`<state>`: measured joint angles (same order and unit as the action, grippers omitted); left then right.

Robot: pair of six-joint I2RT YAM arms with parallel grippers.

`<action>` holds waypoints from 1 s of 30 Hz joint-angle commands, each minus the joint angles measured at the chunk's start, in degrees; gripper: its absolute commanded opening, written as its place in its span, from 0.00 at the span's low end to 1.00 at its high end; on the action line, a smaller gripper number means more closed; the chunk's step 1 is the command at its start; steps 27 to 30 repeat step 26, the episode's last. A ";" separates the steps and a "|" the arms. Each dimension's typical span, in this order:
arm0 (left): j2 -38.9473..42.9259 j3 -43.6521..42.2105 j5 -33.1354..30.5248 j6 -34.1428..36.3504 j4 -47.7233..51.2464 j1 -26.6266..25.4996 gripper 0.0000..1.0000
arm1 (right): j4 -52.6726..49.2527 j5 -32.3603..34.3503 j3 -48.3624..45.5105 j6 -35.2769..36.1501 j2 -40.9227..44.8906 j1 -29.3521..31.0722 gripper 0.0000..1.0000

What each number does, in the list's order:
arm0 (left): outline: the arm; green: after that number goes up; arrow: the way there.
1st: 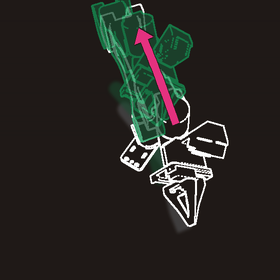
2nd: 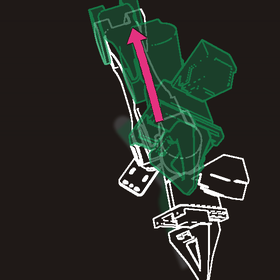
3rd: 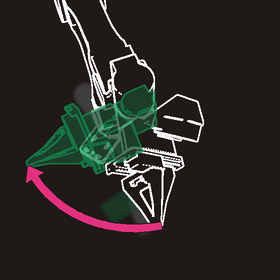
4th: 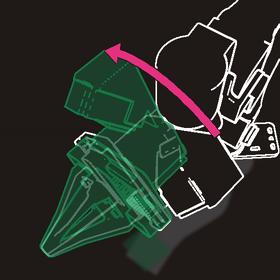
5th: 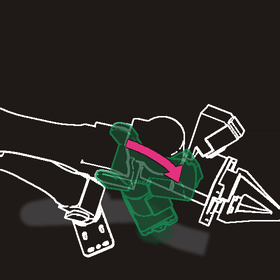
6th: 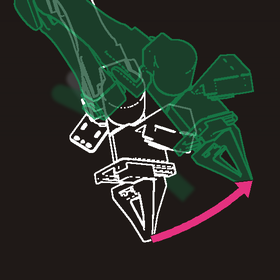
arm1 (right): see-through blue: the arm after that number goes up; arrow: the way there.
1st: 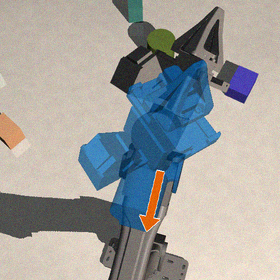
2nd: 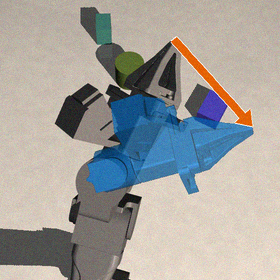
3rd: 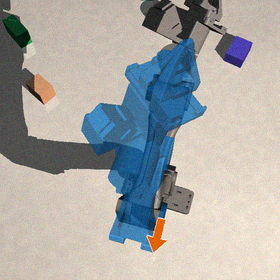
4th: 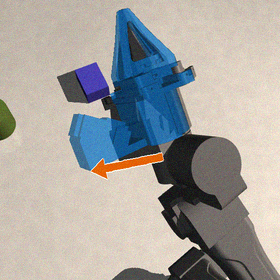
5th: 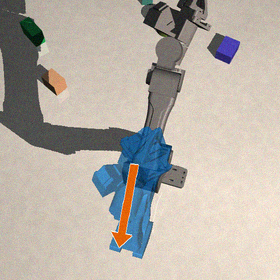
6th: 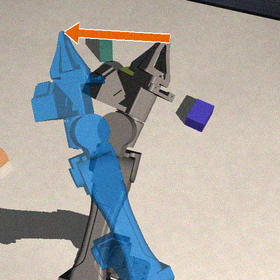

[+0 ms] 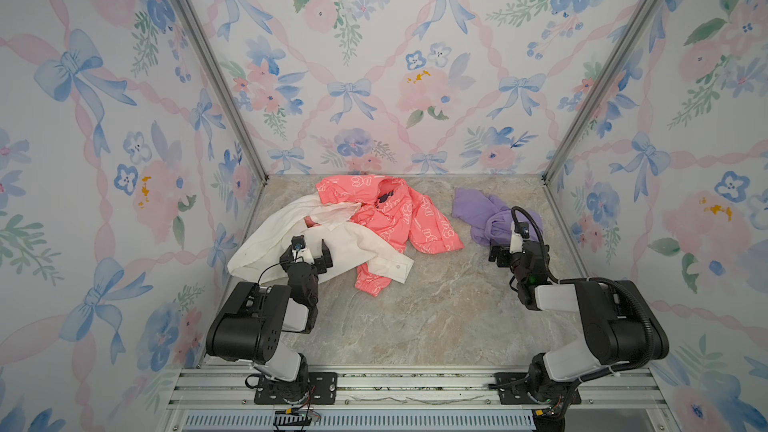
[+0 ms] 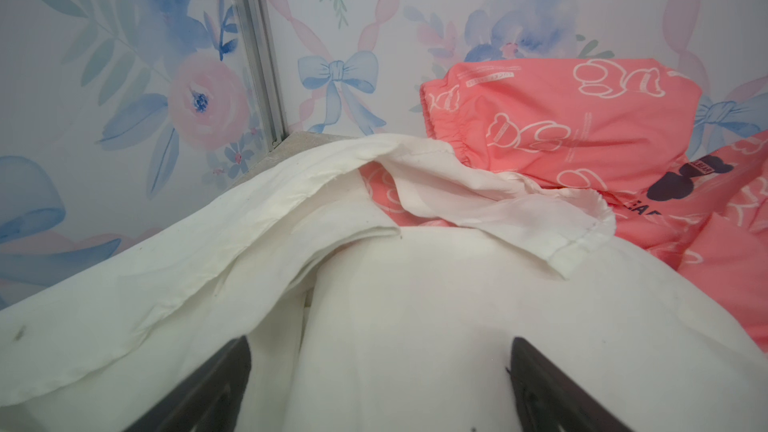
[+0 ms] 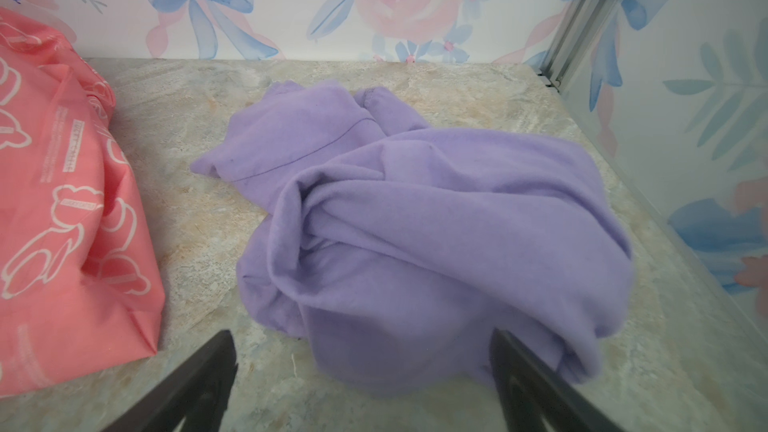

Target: Pick out a specific cloth from the pile

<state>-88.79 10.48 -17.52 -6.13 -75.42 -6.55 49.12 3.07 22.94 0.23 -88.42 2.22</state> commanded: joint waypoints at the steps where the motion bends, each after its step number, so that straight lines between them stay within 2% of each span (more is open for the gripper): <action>1: -0.20 -0.17 -1.67 1.77 -2.94 -1.01 0.98 | 2.64 -0.96 -0.47 -0.19 -0.26 -0.50 0.97; 30: -0.24 -0.02 -1.92 2.26 -2.91 -1.45 0.98 | 2.65 -1.18 -0.35 -0.26 -0.26 -0.63 0.97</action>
